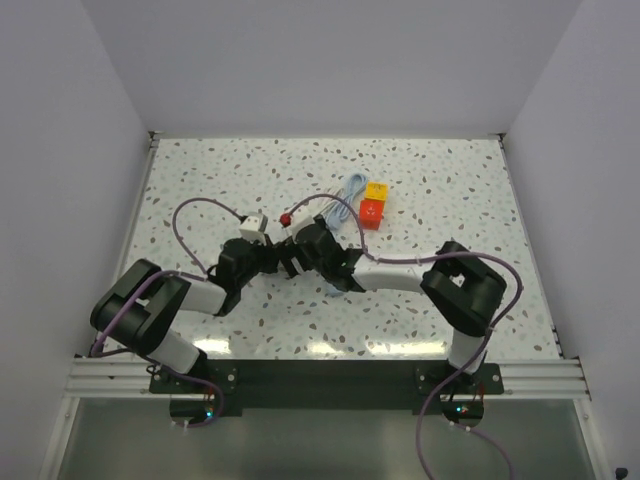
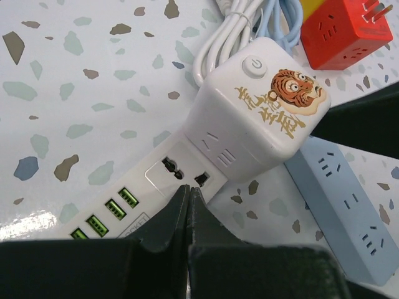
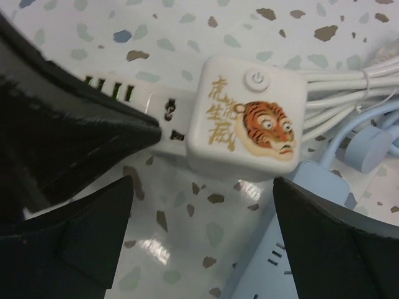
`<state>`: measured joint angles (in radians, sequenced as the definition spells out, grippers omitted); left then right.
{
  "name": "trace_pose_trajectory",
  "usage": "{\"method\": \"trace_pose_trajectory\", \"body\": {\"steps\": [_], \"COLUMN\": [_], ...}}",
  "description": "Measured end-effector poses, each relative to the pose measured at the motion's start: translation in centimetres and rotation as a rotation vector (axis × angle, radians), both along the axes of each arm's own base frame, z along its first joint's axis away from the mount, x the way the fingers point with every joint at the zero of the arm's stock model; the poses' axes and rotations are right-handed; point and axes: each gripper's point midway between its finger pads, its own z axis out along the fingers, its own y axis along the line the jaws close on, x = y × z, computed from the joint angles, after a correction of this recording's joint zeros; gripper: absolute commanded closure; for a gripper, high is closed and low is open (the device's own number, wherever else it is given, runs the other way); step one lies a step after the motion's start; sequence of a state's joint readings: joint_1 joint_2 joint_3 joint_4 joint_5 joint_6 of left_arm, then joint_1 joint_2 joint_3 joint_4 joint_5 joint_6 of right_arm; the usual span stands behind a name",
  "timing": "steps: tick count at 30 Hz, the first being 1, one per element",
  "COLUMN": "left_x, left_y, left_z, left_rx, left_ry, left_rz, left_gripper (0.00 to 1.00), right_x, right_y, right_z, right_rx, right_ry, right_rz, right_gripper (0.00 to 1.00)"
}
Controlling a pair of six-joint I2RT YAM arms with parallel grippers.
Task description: Insert the plug
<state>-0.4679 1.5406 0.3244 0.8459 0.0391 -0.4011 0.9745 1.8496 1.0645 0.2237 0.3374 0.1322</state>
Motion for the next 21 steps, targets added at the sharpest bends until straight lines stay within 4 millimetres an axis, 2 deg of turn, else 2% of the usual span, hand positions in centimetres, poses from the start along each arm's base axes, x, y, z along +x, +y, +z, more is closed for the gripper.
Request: {"method": "trace_pose_trajectory", "body": {"steps": [3,7,9,11,14,21], "left_x": [0.1,0.3,0.4,0.6,1.0,2.5], "left_y": [0.0,-0.2,-0.3,-0.4,-0.5,-0.2], "left_z": [0.0,0.0,0.0,0.0,0.0,0.3], "left_rx": [0.000,-0.001,-0.001,-0.001,-0.001,0.021], "left_ry": [0.000,-0.001,0.000,0.000,0.004,0.032], "left_rz": [0.000,-0.002,-0.003,-0.001,0.014,0.076], "left_gripper": [1.00,1.00,1.00,1.00,1.00,1.00], "right_x": [-2.0,-3.9,-4.1,-3.9,-3.0,1.8], "right_y": [0.0,0.4,-0.5,-2.0,-5.6,-15.5], "right_z": [1.3,5.2,7.0,8.1,8.7,7.8], "right_rx": [0.014,0.066,0.084,0.091,0.080,0.054], "right_ry": [0.015,-0.028,-0.055,-0.076,-0.095,-0.082], "right_rz": [0.058,0.105,0.091,0.058,-0.028,-0.313], "right_gripper": [0.02,0.02,0.02,0.02,0.02,0.02]}}
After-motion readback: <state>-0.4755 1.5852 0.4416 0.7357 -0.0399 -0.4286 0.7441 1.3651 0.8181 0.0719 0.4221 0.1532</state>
